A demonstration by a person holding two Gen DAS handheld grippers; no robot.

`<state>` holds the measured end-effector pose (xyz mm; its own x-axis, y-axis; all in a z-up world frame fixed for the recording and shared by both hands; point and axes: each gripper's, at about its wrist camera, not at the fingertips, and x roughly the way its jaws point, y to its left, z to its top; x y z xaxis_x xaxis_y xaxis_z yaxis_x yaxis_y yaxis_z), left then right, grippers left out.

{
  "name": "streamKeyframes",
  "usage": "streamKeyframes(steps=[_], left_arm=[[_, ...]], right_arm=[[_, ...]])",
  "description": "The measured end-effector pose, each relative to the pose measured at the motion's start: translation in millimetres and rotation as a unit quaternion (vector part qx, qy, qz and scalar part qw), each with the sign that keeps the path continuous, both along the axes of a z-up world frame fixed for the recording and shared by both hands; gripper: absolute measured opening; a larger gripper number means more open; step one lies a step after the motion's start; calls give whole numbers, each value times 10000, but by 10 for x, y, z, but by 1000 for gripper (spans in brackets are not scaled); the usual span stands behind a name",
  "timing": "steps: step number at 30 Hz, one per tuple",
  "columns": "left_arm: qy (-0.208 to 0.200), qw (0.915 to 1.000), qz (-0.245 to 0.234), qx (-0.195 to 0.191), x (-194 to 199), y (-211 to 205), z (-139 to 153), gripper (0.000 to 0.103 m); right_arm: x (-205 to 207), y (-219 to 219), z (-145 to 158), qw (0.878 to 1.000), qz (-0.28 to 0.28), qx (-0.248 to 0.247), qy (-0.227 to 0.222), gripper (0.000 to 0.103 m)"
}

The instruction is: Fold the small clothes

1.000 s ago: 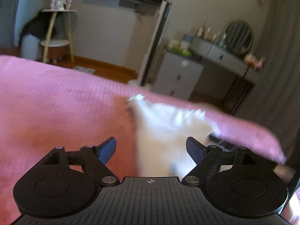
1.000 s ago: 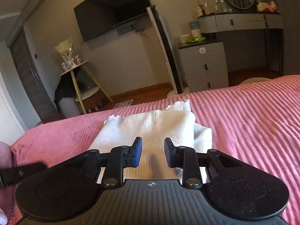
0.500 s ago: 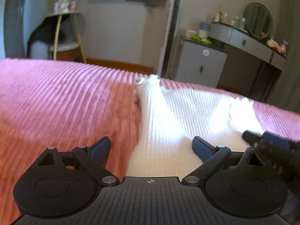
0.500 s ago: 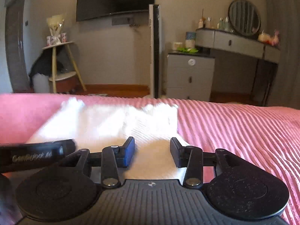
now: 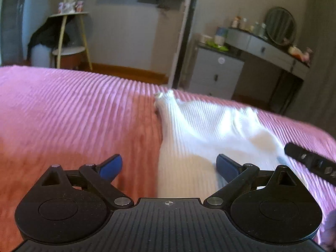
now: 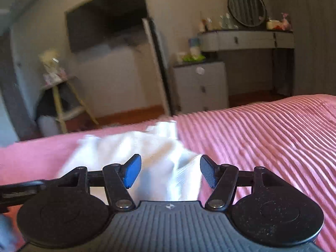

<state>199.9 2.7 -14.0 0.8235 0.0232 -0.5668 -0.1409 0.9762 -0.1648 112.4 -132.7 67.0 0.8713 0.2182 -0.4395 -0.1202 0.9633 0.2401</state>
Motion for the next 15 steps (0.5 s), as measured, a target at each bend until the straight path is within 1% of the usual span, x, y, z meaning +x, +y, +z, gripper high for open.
streamKeyframes(steps=[1, 3, 4, 6, 9, 11, 13, 15], left_arm=[[24, 10000, 4, 80, -73, -18, -27, 99], [87, 9999, 38, 107, -160, -20, -62, 100], [149, 9999, 64, 37, -195, -8, -71, 99], [183, 9997, 152, -102, -257, 20, -69, 99], [303, 9993, 216, -100, -281, 34, -58, 99], [292, 9993, 209, 38, -299, 26, -39, 99], [359, 9991, 189, 105, -270, 16, -57, 100], [407, 9989, 231, 76, -240, 17, -82, 100]], right_arm=[[-98, 16, -8, 9999, 92, -42, 32, 57], [-208, 86, -50, 9992, 291, -224, 136, 38], [-236, 125, -56, 9986, 355, -338, 177, 34], [-284, 199, -37, 9974, 443, -553, 92, 22], [-287, 264, 53, 9968, 338, -721, -19, 16], [-276, 301, 112, 9964, 351, -765, -130, 14], [-263, 398, 118, 9944, 486, -925, -184, 13], [-213, 470, 55, 9928, 615, -1024, -74, 12]])
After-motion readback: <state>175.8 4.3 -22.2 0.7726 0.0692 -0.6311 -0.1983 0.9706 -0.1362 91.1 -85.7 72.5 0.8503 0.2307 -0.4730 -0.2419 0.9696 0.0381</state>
